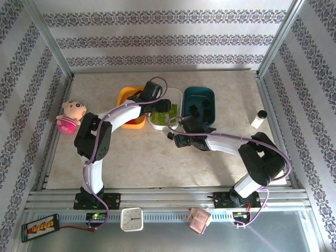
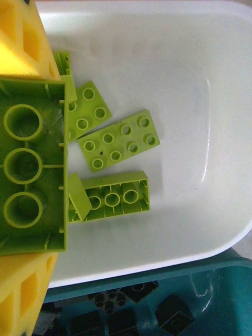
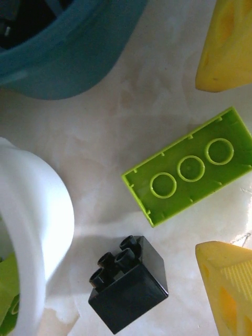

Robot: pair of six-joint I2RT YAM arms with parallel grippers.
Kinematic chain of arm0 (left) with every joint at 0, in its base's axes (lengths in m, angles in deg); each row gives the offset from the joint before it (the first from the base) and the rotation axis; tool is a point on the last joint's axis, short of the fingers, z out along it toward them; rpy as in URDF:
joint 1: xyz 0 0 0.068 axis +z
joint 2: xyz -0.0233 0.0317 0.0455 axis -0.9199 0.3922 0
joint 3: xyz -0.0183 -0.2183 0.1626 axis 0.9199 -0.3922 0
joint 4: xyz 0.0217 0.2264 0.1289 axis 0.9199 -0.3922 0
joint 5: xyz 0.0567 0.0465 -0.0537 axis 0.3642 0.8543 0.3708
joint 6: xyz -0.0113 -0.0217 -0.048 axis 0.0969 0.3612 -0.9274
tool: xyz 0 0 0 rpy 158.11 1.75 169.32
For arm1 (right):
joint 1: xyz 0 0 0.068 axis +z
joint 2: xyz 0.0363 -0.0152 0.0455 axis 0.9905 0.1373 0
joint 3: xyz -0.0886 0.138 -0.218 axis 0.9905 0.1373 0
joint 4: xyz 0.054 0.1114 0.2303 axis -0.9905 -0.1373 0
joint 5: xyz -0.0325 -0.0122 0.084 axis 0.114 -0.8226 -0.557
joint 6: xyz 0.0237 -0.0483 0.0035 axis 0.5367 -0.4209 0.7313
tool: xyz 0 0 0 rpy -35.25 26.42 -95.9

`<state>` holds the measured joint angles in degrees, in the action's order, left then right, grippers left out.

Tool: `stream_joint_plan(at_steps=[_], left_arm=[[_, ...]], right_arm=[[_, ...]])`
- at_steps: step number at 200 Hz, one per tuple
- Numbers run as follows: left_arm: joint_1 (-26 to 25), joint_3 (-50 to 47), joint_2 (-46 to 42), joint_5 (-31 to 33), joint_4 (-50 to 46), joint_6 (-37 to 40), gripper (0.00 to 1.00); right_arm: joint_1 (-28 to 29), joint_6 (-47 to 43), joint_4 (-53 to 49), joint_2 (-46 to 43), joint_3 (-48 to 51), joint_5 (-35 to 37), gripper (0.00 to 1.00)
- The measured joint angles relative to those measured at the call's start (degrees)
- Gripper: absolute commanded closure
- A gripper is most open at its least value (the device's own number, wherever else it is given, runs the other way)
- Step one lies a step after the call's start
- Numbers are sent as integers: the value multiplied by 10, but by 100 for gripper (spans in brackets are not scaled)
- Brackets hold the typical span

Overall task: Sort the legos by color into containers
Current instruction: Place the lego in the container, then pick up the lego from the center of the table, then place the lego in the container.

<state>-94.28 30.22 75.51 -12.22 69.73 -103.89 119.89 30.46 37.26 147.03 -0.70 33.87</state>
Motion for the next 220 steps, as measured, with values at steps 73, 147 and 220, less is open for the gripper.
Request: stream_joint_plan(at_steps=[73, 147, 220], left_arm=[[-6, -40, -83, -30, -11, -18, 13], [-42, -278, -415, -15, 77, -43, 1], [-42, -546, -670, 72, 70, -70, 0]], right_arm=[[2, -34, -26, 51, -32, 17, 36], [10, -36, -17, 60, -37, -4, 74], [49, 8, -28, -117, 78, -36, 79]])
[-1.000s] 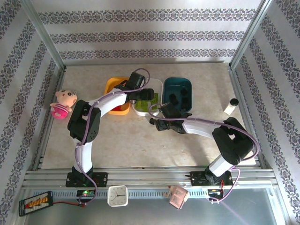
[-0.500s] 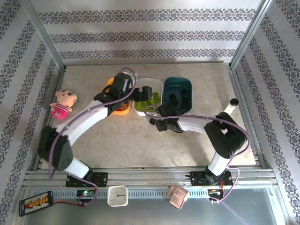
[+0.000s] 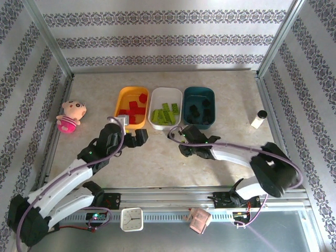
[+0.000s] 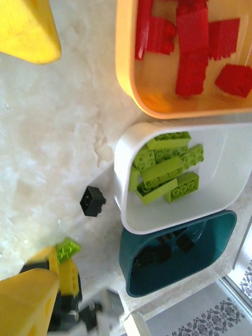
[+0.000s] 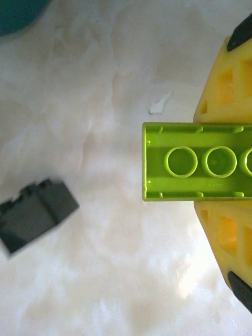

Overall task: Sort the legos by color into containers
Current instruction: Place the lego in the container.

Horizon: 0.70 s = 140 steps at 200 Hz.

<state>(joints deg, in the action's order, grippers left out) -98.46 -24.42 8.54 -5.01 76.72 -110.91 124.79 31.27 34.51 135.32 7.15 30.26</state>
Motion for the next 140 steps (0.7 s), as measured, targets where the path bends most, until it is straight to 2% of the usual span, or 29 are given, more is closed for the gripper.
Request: stream_joint_plan(at_steps=[36, 64, 97, 140], left_arm=[[0, -89, -121, 12, -13, -20, 0], [0, -132, -181, 12, -31, -36, 0], [0, -141, -229, 12, -69, -45, 0], [0, -141, -268, 12, -109, -45, 0]], right_arm=[[3, 14, -17, -120, -1, -17, 79], [3, 15, -29, -136, -50, -20, 79], [-2, 10, -29, -66, -175, -21, 79], [-46, 9, -1, 99, -323, -30, 78]])
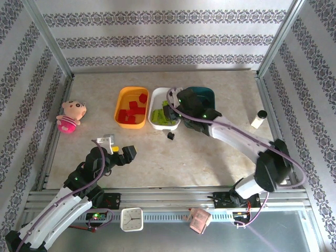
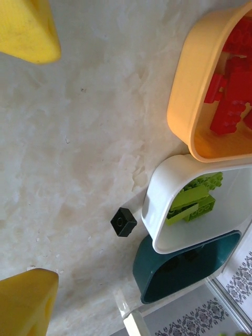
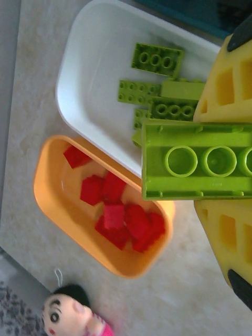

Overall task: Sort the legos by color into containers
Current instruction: Place the lego in the container.

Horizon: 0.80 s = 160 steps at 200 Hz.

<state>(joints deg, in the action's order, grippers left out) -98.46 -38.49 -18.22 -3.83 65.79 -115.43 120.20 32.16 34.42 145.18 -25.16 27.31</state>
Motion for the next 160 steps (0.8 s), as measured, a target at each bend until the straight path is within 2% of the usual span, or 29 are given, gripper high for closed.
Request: stream_joint_plan(at_steps=[36, 66, 79, 100, 112, 136, 160], left_arm=[[0, 0, -3, -2, -12, -2, 0], [0, 0, -3, -2, -13, -4, 0], [0, 0, -5, -2, -13, -4, 0], [0, 0, -8, -2, -15, -4, 0], [0, 0, -9, -2, -15, -4, 0], [0, 0, -10, -2, -15, -5, 0], [0, 0, -10, -3, -15, -5, 0]], right_arm=[[-31, 12, 2, 130, -71, -3, 77], [-41, 24, -7, 199, -108, 1, 75], [-42, 30, -12, 221, -118, 3, 68], [-42, 42, -18, 240, -121, 5, 47], [-42, 42, -23, 243, -121, 5, 40], [-42, 46, -25, 242, -122, 5, 32], [-42, 44, -30, 227, -122, 3, 30]])
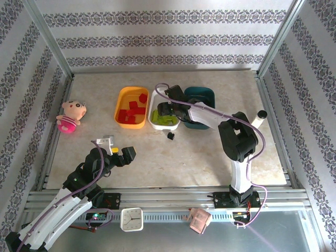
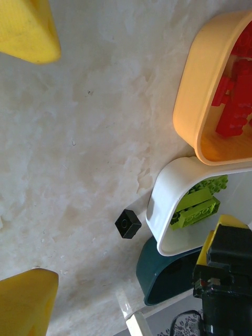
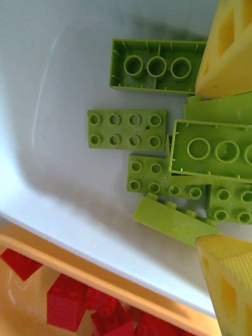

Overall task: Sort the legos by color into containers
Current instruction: Place the lego in the container, then pick up the lego from the center of the table.

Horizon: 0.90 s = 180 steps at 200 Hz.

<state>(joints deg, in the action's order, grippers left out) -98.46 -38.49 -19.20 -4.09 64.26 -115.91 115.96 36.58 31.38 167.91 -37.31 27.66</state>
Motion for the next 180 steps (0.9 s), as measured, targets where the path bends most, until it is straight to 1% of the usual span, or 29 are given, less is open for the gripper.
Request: stream_joint_plan(at_steps=[14, 54, 85, 111, 148, 168, 180], left_arm=[[0, 0, 0, 0, 0, 0, 0], [0, 0, 0, 0, -1, 0, 0], [0, 0, 0, 0, -1, 0, 0], [0, 0, 0, 0, -1, 0, 0], [0, 0, 0, -2, -1, -2, 0], [0, 0, 0, -3, 0, -8, 0], [0, 0, 0, -4, 0, -12, 0]], right_arm=[[0, -2, -1, -30, 11, -3, 28], [10, -15, 7, -168, 79, -3, 27], [43, -21, 19, -266, 168, -3, 26], [71, -26, 19, -323, 248, -3, 26], [96, -28, 42, -376, 353, -6, 25], [98, -28, 62, -369, 390, -8, 26], [98, -28, 72, -348, 397, -10, 26]])
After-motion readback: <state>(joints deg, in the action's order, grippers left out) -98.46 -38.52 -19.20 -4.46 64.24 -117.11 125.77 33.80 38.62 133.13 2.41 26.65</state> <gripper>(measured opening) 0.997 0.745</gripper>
